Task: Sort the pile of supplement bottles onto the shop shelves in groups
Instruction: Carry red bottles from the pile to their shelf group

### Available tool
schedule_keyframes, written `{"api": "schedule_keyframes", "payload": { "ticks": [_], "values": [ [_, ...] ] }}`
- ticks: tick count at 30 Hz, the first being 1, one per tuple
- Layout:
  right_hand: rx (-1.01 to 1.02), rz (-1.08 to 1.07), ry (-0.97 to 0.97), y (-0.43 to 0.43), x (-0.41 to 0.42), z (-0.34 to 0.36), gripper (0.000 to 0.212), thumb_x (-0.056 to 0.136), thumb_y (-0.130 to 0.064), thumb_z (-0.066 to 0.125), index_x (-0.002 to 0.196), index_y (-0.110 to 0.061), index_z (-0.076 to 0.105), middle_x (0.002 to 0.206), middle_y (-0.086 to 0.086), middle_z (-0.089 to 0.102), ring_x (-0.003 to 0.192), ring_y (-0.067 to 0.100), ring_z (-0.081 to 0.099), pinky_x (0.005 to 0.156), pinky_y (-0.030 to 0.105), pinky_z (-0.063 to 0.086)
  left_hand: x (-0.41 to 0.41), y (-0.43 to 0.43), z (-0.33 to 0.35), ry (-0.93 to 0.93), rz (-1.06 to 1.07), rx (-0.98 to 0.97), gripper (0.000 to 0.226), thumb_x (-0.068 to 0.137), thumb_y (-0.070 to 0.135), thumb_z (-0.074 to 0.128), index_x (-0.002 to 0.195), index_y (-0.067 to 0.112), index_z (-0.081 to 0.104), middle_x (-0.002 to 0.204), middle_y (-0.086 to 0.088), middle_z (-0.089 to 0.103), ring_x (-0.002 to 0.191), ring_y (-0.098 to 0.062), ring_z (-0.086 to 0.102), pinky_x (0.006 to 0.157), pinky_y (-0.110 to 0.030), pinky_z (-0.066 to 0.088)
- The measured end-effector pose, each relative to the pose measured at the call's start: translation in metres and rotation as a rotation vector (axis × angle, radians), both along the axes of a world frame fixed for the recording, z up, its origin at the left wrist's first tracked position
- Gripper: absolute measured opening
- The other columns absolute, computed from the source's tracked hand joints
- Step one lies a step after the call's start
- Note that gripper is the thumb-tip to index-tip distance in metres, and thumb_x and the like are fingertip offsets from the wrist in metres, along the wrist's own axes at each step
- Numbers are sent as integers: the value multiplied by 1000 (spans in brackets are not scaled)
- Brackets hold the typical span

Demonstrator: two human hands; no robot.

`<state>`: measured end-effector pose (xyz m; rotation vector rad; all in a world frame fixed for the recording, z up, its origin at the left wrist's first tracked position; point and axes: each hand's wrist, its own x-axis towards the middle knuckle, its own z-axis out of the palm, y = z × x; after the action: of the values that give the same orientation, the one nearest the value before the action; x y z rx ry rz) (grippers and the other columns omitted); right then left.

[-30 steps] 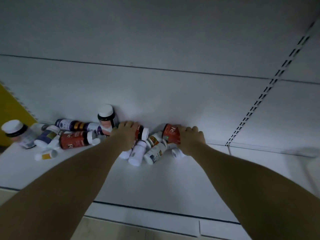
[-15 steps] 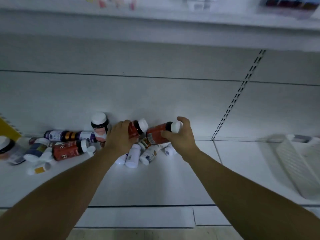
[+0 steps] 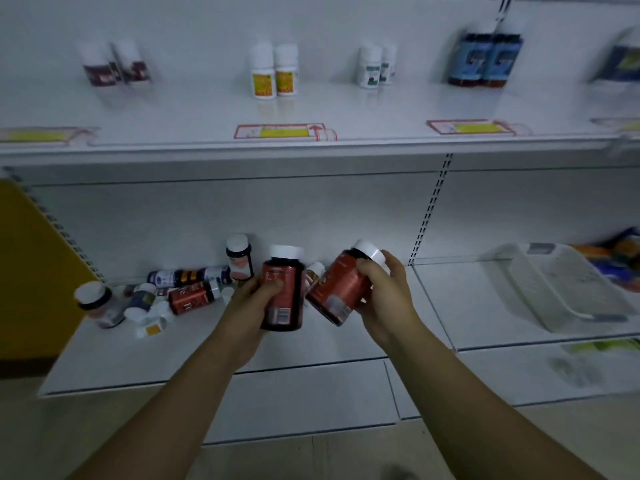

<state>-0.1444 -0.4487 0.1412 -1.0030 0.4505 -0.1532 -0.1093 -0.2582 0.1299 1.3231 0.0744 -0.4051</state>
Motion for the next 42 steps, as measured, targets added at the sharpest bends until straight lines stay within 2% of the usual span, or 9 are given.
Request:
{"api": "schedule_keyframes", "payload": {
  "ticks": [3,7,10,13,18,22,33,38,42],
  "values": [
    [192,46,8,7,-21,15,67,71,-24,68,133,-10,46,125,22,60,109,38,62,92,52,51,-28,1,24,32,-29,-73,26,94,20,48,117,15,60,109,-9,70,98,-24,66,78,-40,52],
    [321,160,-64,-5,-49,41,35,91,-35,50,110,-6,57,86,20,70,77,33,69,77,47,53,-57,-14,55,71,-79,-158,44,76,39,53,114,16,61,105,-10,72,95,-24,68,77,-43,51],
    [272,171,-92,-30,-71,57,47,82,-31,65,122,-11,51,97,19,67,80,34,69,75,51,56,-79,-38,73,88,-108,-250,47,86,45,47,120,15,60,113,-15,68,94,-26,67,77,-43,49],
    [144,75,-102,-79,-101,76,50,76,-23,68,122,-15,52,98,14,67,71,27,71,63,43,58,-99,-82,82,72,-153,-298,63,76,52,54,128,16,54,126,-20,60,105,-32,62,79,-47,50],
    [-49,-77,-123,-196,-178,98,34,88,-27,58,120,-16,54,108,16,68,89,30,69,77,49,56,-143,-207,98,98,-235,-384,61,68,37,60,123,11,53,107,-19,62,90,-32,62,66,-46,58],
    [-50,-252,-113,-280,-251,110,39,91,-32,54,125,-14,52,107,18,68,84,29,69,71,43,57,-186,-312,109,144,-398,-428,53,75,41,57,120,12,60,103,-15,67,89,-29,64,78,-47,53],
    [-142,-688,-163,-411,-393,114,42,96,-45,47,128,-18,51,97,11,67,73,21,70,62,37,56,-285,-496,121,264,-846,-463,60,72,45,55,121,9,56,94,-16,67,77,-27,66,64,-42,57],
    [-144,-794,-153,-453,-416,109,42,93,-45,49,126,-19,52,96,11,67,70,20,69,59,37,56,-295,-566,111,319,-970,-437,58,86,51,44,119,5,59,95,-17,69,78,-28,67,76,-42,50],
    [-215,-876,-122,-503,-415,108,27,95,-28,50,122,-27,52,92,8,68,67,18,69,62,37,56,-288,-628,101,372,-1024,-485,80,54,50,84,117,8,59,94,-17,69,81,-29,67,63,-43,56]
  ]
}}
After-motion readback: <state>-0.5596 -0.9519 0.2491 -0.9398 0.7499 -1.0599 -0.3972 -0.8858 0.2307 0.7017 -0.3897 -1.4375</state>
